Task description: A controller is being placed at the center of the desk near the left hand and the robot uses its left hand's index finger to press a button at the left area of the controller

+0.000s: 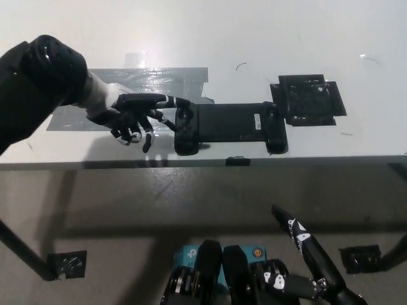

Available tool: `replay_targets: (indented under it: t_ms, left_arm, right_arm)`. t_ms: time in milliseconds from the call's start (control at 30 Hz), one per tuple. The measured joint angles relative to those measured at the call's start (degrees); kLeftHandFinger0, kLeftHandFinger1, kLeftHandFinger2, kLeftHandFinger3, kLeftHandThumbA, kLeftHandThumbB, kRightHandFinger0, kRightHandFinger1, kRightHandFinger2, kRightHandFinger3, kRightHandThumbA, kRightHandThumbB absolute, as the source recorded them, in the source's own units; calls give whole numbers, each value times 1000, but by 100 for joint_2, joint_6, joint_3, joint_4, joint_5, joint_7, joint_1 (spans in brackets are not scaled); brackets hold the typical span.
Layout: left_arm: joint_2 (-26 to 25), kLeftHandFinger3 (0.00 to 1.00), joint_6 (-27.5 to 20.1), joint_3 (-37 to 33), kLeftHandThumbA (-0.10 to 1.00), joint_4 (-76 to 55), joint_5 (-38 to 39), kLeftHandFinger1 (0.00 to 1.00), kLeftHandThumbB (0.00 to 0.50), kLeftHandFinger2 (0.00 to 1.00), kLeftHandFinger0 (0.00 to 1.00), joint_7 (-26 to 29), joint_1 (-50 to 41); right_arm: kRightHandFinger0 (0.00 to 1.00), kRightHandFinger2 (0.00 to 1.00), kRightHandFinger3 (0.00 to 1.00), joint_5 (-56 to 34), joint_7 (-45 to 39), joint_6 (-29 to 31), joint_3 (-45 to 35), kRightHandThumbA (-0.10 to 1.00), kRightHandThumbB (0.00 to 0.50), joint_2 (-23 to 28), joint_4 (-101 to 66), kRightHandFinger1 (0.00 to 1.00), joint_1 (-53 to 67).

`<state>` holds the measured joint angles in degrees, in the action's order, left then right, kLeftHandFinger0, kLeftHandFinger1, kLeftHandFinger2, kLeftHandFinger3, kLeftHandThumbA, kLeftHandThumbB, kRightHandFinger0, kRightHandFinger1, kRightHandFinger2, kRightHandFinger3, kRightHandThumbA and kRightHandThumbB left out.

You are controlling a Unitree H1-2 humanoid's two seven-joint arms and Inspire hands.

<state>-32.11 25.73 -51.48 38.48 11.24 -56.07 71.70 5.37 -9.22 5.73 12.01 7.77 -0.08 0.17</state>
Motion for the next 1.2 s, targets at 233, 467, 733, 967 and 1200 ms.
replay_targets:
  t_ms: [233, 467, 733, 967, 1200]
  left_arm:
    - [381, 1000, 2, 425, 1000, 198, -435, 106, 496, 383, 0, 82, -151]
    - [546, 1000, 3, 756, 1000, 269, -801, 110, 495, 378, 0, 135, -249]
    - [546, 1000, 4, 1088, 1000, 278, -1242, 51, 488, 325, 0, 139, -259]
    - [547, 1000, 5, 1326, 1000, 312, -1613, 46, 470, 329, 0, 119, -244]
    - [549, 1000, 6, 1518, 1000, 271, -1896, 42, 483, 332, 0, 23, -246]
  right_arm:
    - [1000, 1000, 1000, 15, 0, -8, 0, 869, 207, 0, -8, 1000, -67]
    - [1000, 1000, 1000, 19, -2, -34, -1, 877, 213, 3, -52, 1000, -143]
    - [1000, 1000, 1000, 23, -3, -75, -1, 878, 225, 5, -110, 1000, -170]
    - [1000, 1000, 1000, 22, -29, -157, -4, 882, 227, 9, -147, 1000, -184]
    - [1000, 1000, 1000, 21, -49, -198, -6, 882, 227, 20, -150, 1000, -193]
